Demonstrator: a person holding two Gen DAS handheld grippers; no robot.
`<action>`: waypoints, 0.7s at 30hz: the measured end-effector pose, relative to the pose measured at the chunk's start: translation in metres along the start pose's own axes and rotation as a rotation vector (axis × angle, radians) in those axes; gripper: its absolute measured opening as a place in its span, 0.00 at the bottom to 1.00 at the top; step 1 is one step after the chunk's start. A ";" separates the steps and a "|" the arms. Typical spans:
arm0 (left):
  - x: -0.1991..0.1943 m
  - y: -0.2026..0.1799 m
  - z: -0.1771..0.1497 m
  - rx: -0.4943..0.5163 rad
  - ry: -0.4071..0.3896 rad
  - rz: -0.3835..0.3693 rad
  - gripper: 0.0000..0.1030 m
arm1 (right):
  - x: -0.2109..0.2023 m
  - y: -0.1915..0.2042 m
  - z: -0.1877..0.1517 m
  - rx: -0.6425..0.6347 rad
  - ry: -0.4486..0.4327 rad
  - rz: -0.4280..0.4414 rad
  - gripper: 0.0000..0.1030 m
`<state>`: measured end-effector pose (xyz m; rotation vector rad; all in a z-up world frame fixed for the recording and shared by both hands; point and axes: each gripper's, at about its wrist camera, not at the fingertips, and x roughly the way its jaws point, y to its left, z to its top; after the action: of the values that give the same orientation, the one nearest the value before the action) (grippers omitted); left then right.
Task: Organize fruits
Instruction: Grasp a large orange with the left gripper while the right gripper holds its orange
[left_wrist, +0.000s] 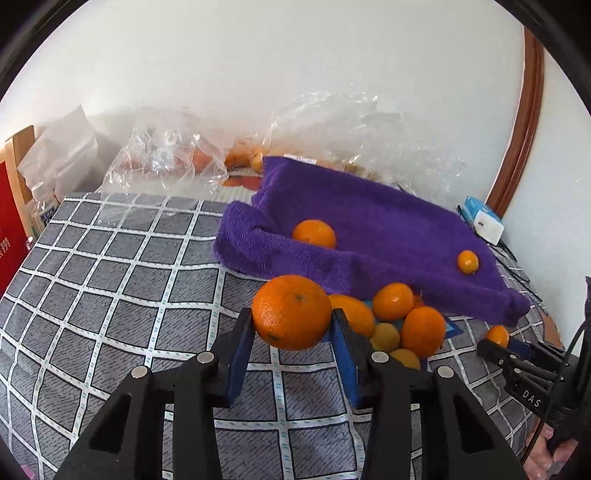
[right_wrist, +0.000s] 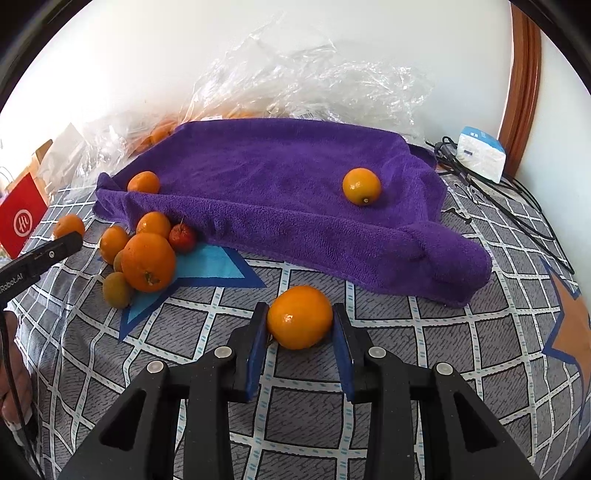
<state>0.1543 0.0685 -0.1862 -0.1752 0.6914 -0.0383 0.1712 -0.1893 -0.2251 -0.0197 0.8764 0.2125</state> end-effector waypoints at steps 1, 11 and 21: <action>-0.001 -0.001 0.000 0.002 -0.008 -0.002 0.38 | -0.001 0.000 0.000 0.001 -0.004 0.002 0.32; -0.006 0.000 0.001 -0.005 -0.036 -0.001 0.38 | -0.005 -0.001 -0.001 0.003 -0.023 0.014 0.32; -0.008 0.002 0.001 -0.020 -0.053 0.010 0.38 | -0.008 -0.004 -0.001 0.015 -0.036 0.037 0.32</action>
<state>0.1487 0.0715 -0.1810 -0.1911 0.6398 -0.0176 0.1661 -0.1942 -0.2204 0.0145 0.8431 0.2400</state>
